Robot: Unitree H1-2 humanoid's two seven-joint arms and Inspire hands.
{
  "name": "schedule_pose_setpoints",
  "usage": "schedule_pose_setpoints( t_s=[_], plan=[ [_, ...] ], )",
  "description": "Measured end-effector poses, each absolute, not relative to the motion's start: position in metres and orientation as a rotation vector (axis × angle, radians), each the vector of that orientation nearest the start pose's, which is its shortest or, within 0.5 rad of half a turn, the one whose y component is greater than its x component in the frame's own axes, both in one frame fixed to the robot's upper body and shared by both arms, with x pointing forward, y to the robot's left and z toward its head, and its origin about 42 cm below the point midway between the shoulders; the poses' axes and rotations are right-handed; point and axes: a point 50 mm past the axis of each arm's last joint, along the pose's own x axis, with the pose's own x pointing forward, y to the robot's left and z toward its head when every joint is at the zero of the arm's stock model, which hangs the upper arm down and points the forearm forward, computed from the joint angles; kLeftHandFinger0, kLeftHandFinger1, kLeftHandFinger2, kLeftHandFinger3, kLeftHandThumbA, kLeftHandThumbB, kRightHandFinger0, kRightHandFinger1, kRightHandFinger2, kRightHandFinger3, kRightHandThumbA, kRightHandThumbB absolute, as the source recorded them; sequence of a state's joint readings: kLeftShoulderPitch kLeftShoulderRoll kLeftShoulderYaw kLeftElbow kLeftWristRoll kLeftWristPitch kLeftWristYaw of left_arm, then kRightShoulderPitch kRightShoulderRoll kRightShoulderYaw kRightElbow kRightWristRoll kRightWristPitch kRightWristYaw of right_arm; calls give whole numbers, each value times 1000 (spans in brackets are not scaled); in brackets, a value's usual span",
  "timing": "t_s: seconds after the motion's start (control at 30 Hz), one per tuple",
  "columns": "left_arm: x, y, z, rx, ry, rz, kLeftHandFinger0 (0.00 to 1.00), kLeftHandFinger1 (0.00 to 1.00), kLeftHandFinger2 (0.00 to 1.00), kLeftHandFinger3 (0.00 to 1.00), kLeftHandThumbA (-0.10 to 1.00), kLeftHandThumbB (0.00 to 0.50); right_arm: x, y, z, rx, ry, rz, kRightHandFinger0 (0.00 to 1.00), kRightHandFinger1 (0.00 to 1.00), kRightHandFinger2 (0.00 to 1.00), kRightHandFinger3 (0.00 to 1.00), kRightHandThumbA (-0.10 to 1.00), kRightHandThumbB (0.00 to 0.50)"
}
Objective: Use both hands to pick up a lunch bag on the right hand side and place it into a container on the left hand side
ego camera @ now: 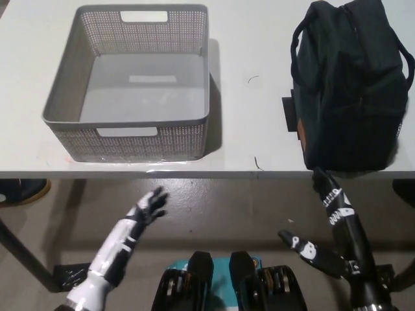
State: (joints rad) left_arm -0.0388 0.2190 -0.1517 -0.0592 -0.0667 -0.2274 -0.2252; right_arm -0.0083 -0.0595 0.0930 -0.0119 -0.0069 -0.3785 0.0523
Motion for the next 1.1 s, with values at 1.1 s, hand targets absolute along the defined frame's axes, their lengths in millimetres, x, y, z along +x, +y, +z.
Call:
schedule_pose_setpoints(
  t_s=[1.1],
  plan=[
    [413,0,359,41,-716,-644,1000,1000,1000,1000,1000,251,328,-282,261,-29,-809,-275,1000,1000,1000,1000,1000,140]
  ],
)
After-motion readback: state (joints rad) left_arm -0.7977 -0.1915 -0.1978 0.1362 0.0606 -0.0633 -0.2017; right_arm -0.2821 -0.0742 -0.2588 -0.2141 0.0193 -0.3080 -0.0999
